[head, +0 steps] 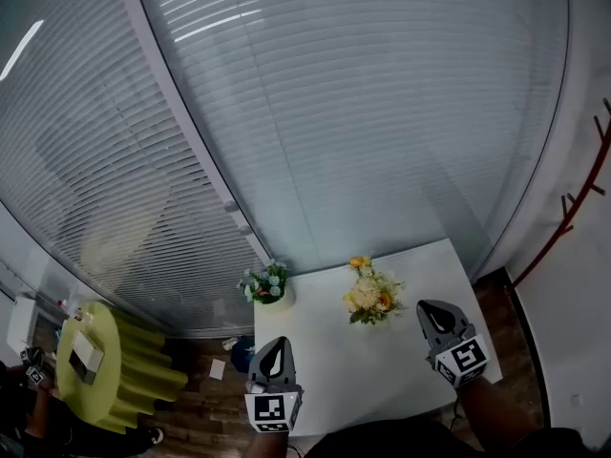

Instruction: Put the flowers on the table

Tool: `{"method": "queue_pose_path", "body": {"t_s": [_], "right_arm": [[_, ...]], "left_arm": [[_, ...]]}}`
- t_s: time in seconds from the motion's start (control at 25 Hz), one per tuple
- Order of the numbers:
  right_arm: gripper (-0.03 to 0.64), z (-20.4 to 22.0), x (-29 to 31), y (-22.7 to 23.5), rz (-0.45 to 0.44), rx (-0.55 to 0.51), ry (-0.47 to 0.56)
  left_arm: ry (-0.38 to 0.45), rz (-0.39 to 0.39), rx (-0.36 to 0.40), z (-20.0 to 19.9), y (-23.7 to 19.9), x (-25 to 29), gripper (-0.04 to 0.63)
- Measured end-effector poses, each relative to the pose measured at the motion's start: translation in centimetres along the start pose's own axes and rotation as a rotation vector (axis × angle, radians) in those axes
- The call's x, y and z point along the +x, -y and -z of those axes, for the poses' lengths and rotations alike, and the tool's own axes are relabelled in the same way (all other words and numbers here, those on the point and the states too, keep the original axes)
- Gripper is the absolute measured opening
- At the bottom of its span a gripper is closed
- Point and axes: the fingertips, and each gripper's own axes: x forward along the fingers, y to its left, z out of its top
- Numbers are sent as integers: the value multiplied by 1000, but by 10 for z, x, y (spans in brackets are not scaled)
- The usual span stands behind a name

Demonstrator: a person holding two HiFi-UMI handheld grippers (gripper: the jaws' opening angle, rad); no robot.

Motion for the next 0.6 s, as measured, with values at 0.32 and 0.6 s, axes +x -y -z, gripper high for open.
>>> {"method": "queue_pose_path", "body": {"t_s": [0.32, 0.6], "right_arm": [[20, 0, -1, 3, 5, -12, -5], [20, 6, 5, 4, -14, -47, -3]], "left_arm": [[-5, 4, 1, -4, 3, 4, -5], [-2, 1, 1, -3, 4, 14, -5]]}}
